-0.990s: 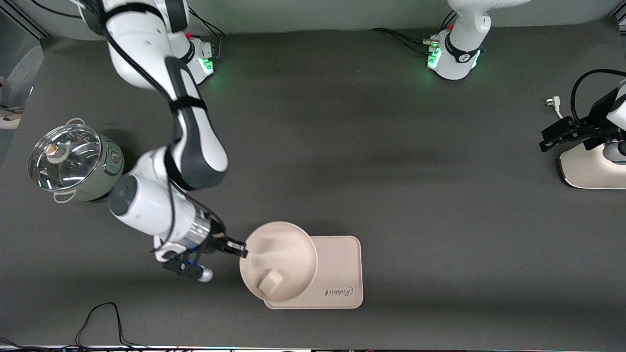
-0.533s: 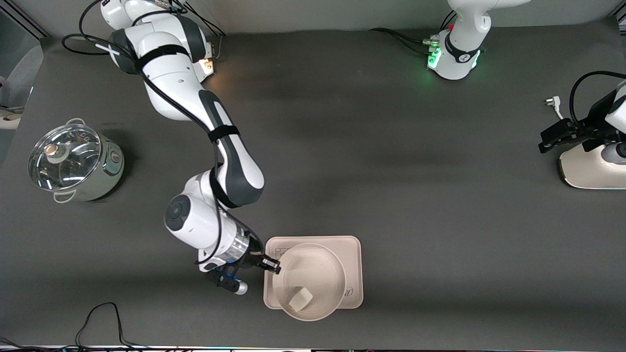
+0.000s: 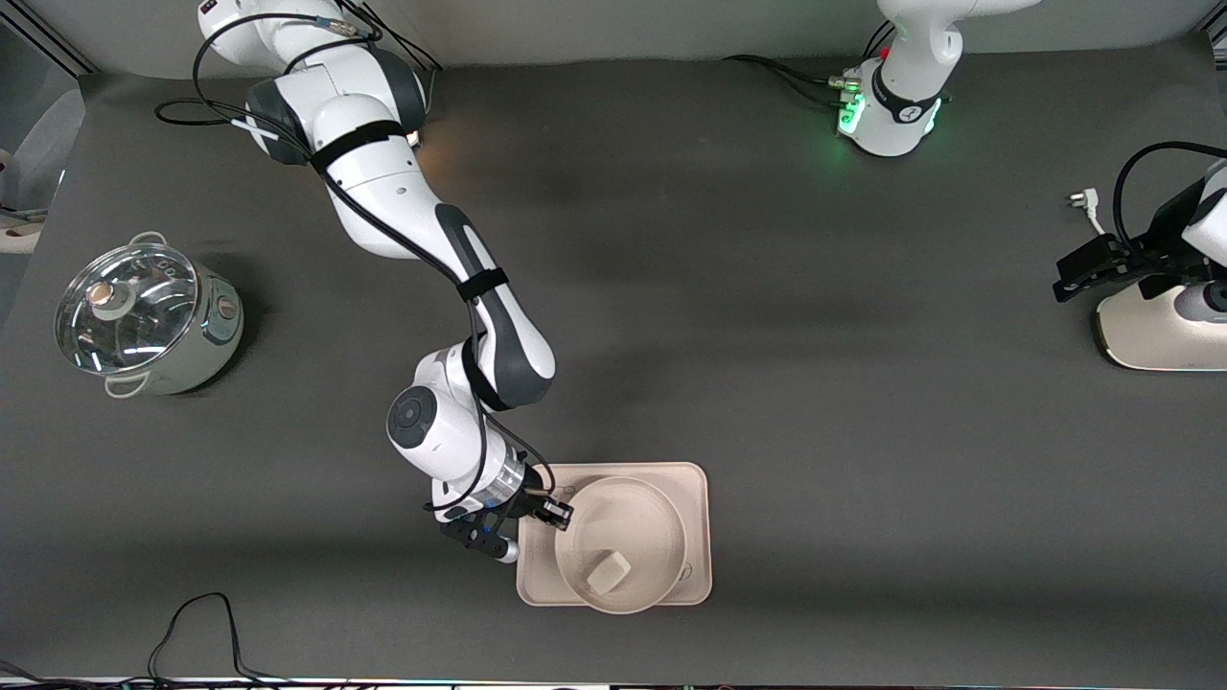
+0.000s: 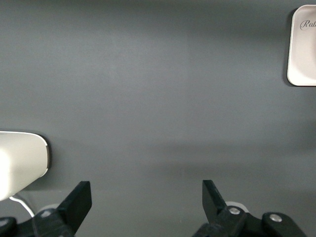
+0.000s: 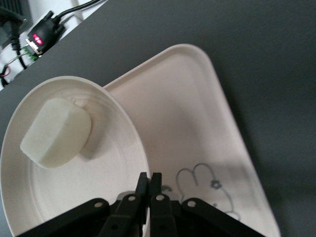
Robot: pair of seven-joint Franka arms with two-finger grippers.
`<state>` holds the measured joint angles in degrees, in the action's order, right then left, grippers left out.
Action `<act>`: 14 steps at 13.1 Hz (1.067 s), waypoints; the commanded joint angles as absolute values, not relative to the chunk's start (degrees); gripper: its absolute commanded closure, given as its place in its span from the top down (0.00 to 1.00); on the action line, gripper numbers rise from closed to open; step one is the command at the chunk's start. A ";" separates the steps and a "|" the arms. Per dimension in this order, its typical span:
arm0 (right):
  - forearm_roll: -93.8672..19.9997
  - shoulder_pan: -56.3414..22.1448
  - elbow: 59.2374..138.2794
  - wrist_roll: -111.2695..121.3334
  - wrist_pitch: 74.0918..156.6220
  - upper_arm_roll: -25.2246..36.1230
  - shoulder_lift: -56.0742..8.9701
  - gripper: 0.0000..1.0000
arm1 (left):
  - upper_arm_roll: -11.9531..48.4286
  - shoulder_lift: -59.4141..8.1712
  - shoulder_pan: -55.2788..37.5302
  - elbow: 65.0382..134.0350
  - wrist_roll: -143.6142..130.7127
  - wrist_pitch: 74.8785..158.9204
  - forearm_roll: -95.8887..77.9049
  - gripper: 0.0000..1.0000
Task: Place bun in plate and plate on tray
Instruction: 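Lower the plate onto the tray and open the right gripper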
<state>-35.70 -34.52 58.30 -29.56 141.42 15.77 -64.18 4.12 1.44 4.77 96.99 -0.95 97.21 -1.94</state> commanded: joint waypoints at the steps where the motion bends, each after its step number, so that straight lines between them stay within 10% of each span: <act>1: -32.78 -34.19 61.43 -29.45 143.96 15.82 -63.37 0.00 | 4.04 0.88 4.57 96.07 -1.32 97.03 -2.90 1.00; 2: -32.78 -34.19 61.35 -29.44 143.96 15.82 -63.46 0.00 | 4.04 0.79 4.57 95.98 -1.32 97.03 -2.90 1.00; 4: -32.78 -34.36 61.17 -29.88 143.88 15.91 -62.93 0.98 | 4.04 0.79 4.57 96.06 -1.32 97.03 -2.90 1.00; 14: -17.96 -34.81 61.87 -26.12 112.45 20.30 -41.60 1.00 | 4.04 0.79 4.48 95.98 -1.32 97.21 -1.93 1.00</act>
<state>-23.86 -34.04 59.02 -28.68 118.17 20.28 -47.15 4.12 1.22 4.77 96.96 -0.95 97.25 -2.20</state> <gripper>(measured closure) 0.000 0.000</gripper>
